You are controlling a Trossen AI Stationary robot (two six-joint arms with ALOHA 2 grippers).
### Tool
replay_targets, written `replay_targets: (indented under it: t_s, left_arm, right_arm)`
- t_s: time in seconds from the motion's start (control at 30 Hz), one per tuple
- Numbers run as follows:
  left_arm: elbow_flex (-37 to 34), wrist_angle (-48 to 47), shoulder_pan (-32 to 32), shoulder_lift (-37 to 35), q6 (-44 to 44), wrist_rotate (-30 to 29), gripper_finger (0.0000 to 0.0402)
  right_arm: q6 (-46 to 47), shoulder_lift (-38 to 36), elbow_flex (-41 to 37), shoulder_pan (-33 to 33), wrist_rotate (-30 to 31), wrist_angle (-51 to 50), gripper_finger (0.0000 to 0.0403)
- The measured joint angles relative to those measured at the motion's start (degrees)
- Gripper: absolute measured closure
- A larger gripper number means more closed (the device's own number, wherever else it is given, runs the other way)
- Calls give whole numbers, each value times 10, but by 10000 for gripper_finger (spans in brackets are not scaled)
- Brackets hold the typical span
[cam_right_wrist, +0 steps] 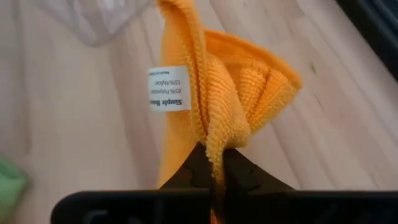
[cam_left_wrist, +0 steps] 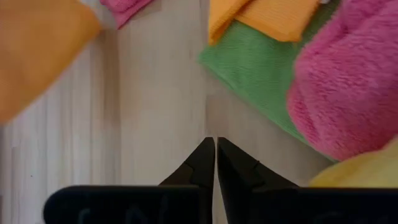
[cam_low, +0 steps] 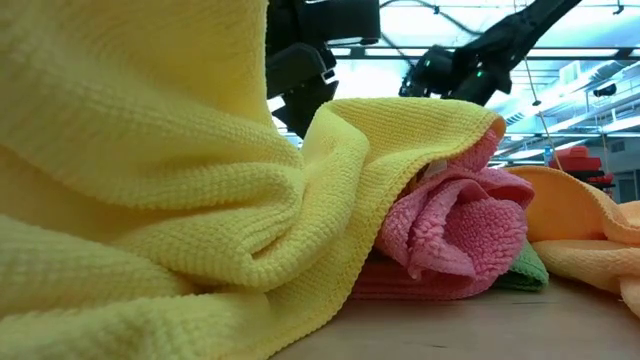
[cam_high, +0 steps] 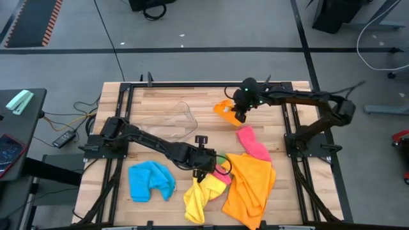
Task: Fold microfiber towels
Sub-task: Put the folded orange microfiber towel into the transparent bin
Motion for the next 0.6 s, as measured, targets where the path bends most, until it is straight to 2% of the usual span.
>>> replay_targets:
  t_s: [0.13, 0.3, 0.6]
  left_arm:
    - [0, 0, -8, 0, 0, 0, 388]
    - [0, -6, -17, 0, -1, 0, 390]
    - [-1, -49, -37, -41, -14, -33, 371]
  right_arm:
    - [3, -32, -1, 6, -33, -6, 391]
    - [14, -39, -2, 7, -86, -5, 392]
    - [56, -41, -2, 51, -109, 44, 393]
